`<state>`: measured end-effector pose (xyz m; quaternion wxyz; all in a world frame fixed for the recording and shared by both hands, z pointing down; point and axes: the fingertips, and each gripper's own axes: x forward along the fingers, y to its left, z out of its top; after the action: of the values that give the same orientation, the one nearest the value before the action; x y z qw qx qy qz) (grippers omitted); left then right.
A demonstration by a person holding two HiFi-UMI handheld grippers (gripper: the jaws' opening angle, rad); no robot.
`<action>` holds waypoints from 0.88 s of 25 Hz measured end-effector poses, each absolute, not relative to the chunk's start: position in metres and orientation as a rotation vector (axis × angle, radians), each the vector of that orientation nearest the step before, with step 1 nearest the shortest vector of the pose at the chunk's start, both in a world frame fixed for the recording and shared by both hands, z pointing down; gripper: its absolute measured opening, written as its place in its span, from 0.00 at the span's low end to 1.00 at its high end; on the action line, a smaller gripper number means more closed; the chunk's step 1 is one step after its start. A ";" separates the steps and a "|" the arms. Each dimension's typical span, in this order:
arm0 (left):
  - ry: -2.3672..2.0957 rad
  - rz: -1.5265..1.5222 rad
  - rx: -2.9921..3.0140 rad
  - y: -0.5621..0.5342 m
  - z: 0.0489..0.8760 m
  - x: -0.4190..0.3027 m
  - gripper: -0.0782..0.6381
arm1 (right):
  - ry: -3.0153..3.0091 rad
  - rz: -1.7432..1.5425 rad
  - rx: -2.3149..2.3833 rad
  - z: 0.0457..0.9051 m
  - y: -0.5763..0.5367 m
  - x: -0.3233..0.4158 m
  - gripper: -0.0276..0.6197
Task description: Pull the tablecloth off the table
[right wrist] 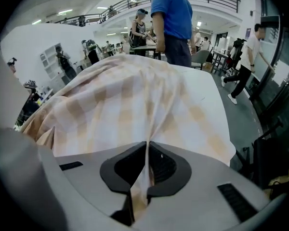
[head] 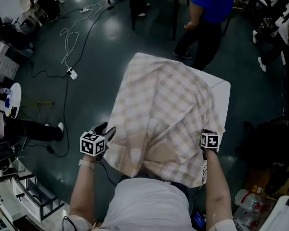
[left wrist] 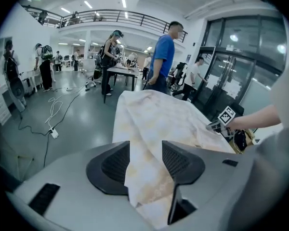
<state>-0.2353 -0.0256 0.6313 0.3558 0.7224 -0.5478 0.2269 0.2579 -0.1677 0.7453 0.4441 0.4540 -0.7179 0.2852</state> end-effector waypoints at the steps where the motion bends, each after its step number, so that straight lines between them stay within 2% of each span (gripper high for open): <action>1: -1.421 0.592 1.866 -0.036 0.637 -0.243 0.38 | -1.771 0.715 1.130 0.746 -0.164 0.255 0.10; 11: -1.372 0.678 1.879 -0.144 0.705 -0.289 0.44 | -1.649 0.767 1.199 0.748 -0.135 0.240 0.09; 22: -1.257 0.649 1.896 -0.228 0.750 -0.297 0.48 | -1.587 0.818 1.211 0.746 -0.109 0.219 0.09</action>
<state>-0.2968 -0.2281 0.7500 0.3782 0.7420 -0.4917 0.2541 0.2187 -0.1087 0.7464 0.4727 0.4946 -0.6483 0.3341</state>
